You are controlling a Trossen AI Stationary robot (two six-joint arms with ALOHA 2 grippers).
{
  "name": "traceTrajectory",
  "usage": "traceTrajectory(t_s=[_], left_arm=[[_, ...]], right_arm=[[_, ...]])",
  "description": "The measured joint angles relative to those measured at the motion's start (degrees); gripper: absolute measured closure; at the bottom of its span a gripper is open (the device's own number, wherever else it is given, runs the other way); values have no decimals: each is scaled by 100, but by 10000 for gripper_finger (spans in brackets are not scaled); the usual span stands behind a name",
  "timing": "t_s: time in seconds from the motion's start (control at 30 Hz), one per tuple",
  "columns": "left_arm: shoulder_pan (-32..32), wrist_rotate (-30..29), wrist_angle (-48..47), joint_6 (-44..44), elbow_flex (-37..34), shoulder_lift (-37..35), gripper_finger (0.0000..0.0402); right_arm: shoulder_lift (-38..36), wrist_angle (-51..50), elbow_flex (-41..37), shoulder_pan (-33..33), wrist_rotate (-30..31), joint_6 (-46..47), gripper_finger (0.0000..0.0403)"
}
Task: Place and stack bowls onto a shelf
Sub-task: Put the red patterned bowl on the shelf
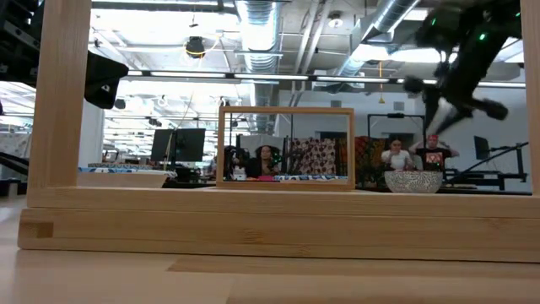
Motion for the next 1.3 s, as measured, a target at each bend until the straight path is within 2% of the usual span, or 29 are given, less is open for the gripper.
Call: traceTrajectory(t_s=[0.13,0.27,0.47,0.73,0.87,0.97,1.17,1.3], left_arm=[[-2,0,-1,0,-2,2,401],[-1,-2,1,1,-1,-1,401],[0,0,-1,0,0,-1,401],[0,0,-1,2,0,1,401],[-1,0,-1,1,-1,2,401],[-2,2,1,1,-2,2,401],[0,2,2,2,-2,1,401],[0,2,2,2,-2,2,401]], right_arm=[[514,-90,-39,-624,-286,182,200],[1107,-41,-59,-979,-527,595,174],[1784,467,-59,-1284,-584,620,175],[2424,1033,-59,-1533,-1015,604,192],[2669,1029,-59,-1562,-1143,604,208],[2703,1036,-59,-1559,-1170,538,240],[2506,977,-59,-1562,-1201,109,360],[2048,893,-10,-1557,-1214,-279,365]])
